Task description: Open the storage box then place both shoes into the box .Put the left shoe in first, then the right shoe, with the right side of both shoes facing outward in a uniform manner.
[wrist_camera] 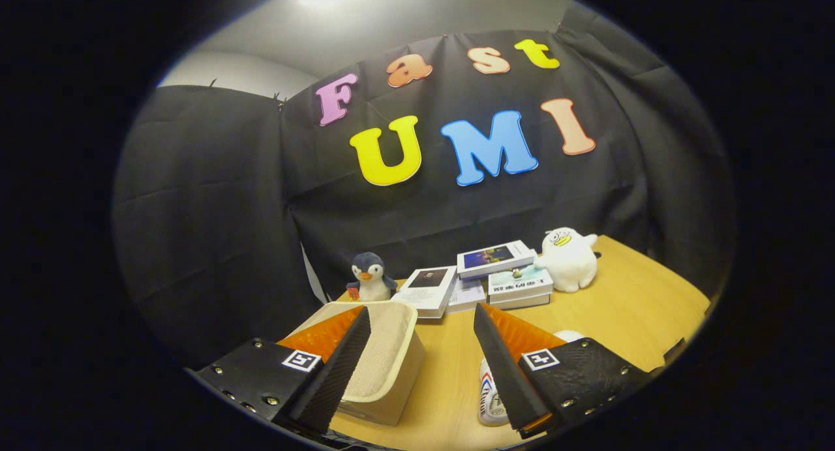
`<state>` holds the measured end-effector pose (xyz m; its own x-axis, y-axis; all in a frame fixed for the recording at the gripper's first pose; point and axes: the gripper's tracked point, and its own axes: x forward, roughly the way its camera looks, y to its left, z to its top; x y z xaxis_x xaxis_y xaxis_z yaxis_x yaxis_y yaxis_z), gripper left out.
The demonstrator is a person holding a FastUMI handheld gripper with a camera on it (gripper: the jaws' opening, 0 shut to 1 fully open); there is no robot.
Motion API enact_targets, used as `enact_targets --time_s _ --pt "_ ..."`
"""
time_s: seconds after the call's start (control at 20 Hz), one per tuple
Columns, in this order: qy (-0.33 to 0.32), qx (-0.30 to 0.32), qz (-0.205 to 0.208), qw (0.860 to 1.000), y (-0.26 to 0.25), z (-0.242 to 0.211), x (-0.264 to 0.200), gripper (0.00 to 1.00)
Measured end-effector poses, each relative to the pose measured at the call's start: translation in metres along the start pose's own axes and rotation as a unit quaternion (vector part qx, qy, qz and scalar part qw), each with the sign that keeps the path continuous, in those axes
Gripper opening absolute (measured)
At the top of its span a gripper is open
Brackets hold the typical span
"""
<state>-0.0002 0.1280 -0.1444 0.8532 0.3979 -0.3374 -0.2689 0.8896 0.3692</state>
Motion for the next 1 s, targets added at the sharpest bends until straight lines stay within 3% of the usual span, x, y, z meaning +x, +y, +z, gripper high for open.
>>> enact_targets --time_s 0.25,0.5,0.75,1.0 --pt "0.053 0.092 0.027 0.994 0.008 -0.036 0.012 0.97" --pt "0.100 0.176 0.044 0.978 0.010 -0.068 0.023 0.97" --pt "0.152 0.275 0.083 0.946 0.027 -0.100 0.027 0.96" --pt "0.191 0.332 0.114 0.917 0.046 -0.119 0.030 0.93"
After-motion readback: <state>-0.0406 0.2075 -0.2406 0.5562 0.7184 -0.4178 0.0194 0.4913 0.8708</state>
